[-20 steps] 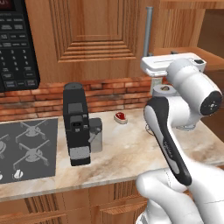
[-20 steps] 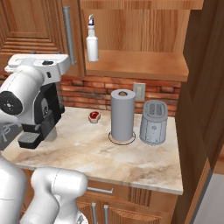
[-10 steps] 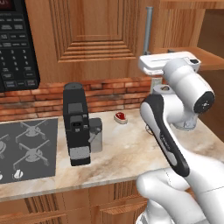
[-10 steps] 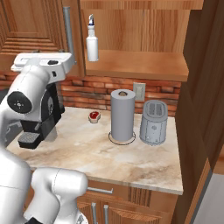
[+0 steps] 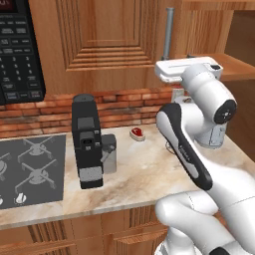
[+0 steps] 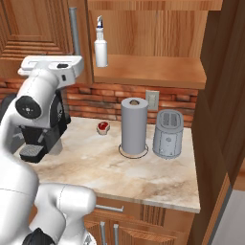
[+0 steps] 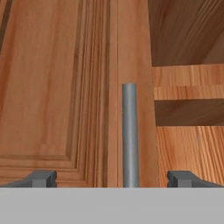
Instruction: Pick the dish brush and spray from the cabinet and place them on the counter.
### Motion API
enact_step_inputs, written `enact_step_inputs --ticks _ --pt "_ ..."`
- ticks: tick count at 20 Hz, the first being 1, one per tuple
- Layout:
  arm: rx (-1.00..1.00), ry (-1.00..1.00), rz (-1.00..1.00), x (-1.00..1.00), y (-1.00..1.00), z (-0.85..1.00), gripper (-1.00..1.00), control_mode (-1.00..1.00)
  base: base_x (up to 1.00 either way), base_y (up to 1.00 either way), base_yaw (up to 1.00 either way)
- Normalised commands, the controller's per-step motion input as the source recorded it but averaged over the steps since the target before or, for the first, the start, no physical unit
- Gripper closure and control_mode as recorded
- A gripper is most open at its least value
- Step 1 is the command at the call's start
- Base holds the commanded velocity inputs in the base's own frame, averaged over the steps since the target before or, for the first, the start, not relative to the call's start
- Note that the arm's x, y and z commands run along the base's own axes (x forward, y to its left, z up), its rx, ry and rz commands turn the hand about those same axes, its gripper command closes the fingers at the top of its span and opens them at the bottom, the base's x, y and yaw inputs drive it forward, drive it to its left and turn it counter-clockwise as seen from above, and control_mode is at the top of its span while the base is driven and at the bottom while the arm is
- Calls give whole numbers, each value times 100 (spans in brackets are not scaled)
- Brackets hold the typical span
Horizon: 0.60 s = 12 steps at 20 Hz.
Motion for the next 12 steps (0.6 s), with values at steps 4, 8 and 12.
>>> enact_step_inputs --ticks 4,8,12 --pt "0 0 0 15 -4 0 -100 -100 0 0 0" --pt "0 0 0 21 -2 0 -100 -100 0 0 0" --pt "0 0 0 30 0 0 -100 -100 0 0 0"
